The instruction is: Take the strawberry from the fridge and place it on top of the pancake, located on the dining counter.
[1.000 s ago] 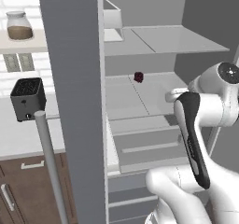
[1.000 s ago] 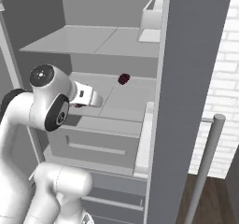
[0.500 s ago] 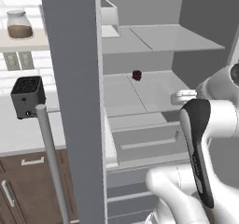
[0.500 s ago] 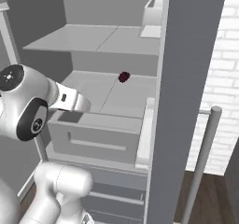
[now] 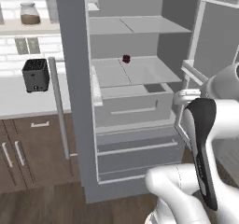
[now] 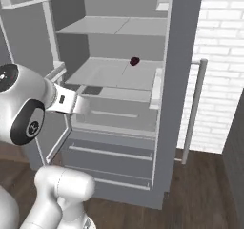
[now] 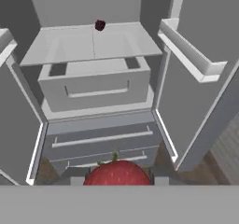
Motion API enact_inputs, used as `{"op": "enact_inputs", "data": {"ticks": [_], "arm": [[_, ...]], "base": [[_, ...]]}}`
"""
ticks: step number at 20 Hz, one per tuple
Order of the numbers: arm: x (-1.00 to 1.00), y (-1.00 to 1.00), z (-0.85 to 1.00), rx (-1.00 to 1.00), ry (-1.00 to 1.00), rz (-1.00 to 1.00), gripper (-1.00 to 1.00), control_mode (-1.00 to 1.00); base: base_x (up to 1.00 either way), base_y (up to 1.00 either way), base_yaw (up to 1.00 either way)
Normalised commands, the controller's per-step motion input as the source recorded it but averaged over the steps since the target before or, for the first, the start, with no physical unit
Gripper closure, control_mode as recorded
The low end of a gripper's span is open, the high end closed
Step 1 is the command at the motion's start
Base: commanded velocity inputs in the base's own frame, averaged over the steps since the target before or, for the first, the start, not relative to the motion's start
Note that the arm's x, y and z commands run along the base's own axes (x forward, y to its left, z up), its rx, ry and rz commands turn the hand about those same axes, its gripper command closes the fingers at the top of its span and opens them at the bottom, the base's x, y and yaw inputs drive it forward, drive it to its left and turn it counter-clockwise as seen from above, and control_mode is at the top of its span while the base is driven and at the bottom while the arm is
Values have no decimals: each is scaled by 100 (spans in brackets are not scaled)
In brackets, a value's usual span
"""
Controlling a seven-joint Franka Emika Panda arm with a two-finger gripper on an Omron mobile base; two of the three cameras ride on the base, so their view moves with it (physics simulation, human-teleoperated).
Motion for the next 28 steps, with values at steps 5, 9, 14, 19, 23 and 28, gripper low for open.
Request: {"op": "enact_inputs", "data": {"ticks": [5, 9, 14, 19, 23, 28], "arm": [[0, 0, 0, 0, 0, 0, 100, 100], [0, 0, 0, 0, 0, 0, 100, 100], [0, 0, 0, 0, 0, 0, 100, 100], [0, 0, 0, 0, 0, 0, 100, 100], [0, 0, 0, 0, 0, 0, 100, 100], [0, 0, 0, 0, 0, 0, 100, 100]], "base": [[-97, -1, 48], [-53, 0, 79], [-46, -8, 81], [-41, -16, 87], [-40, -15, 89], [-82, 24, 62]]}}
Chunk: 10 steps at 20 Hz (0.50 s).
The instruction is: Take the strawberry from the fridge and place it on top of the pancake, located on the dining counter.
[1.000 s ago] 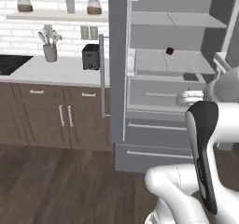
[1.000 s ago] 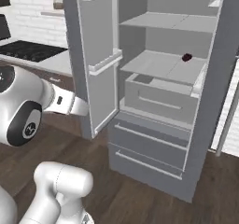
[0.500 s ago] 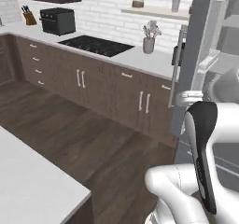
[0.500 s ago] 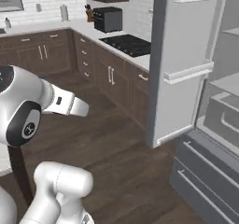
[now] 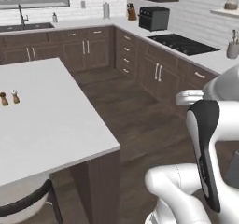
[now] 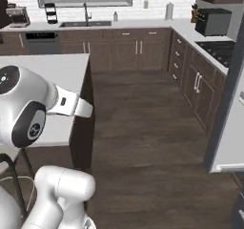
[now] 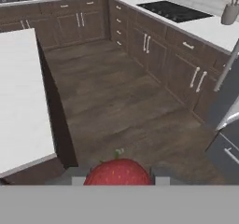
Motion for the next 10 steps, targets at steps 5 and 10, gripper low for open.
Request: {"op": "enact_inputs", "data": {"ticks": [5, 10], "arm": [[0, 0, 0, 0, 0, 0, 100, 100], [0, 0, 0, 0, 0, 0, 100, 100]], "base": [[-91, 96, 23], [-75, 100, 20]]}}
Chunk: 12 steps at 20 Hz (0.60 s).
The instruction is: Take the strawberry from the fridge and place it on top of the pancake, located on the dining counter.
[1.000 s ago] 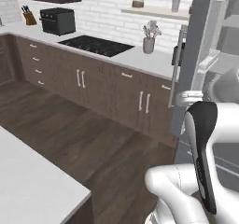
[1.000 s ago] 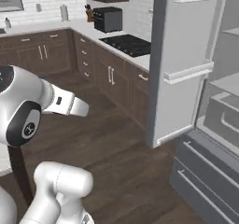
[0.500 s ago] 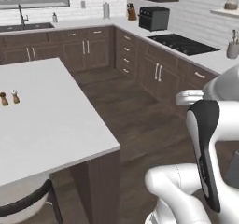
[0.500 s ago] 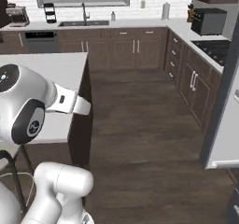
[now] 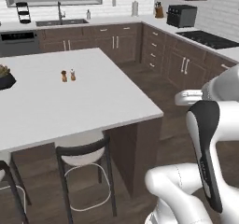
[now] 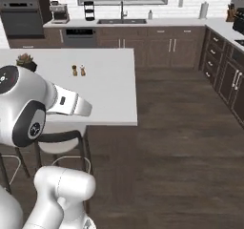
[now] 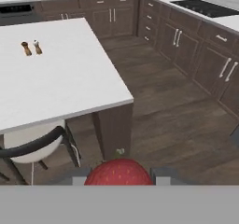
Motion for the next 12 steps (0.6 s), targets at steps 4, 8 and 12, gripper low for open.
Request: {"op": "enact_inputs", "data": {"ticks": [4, 8, 12], "arm": [[0, 0, 0, 0, 0, 0, 100, 100], [0, 0, 0, 0, 0, 0, 100, 100], [0, 0, 0, 0, 0, 0, 100, 100]], "base": [[-60, 100, 19], [-35, 100, 17], [-15, 100, 16]]}}
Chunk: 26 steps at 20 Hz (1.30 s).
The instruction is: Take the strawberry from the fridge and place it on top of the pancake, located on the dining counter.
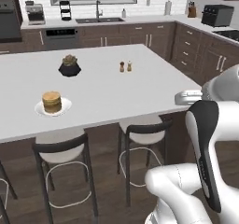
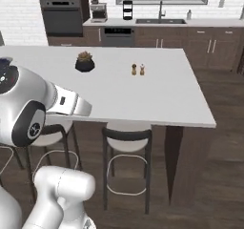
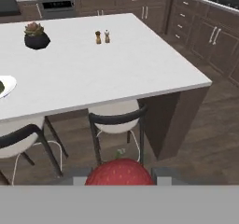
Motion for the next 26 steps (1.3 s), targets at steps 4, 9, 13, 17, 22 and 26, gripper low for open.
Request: {"op": "enact_inputs", "data": {"ticks": [4, 9, 13, 17, 22, 26], "arm": [[0, 0, 0, 0, 0, 0, 100, 100], [0, 0, 0, 0, 0, 0, 100, 100], [0, 0, 0, 0, 0, 0, 100, 100], [0, 0, 0, 0, 0, 0, 100, 100], [0, 0, 0, 0, 0, 0, 100, 100], [0, 0, 0, 0, 0, 0, 100, 100]], "base": [[-3, 100, 16], [0, 100, 18], [19, 90, 12], [42, 81, 7], [52, -1, 8], [0, -59, 18]]}}
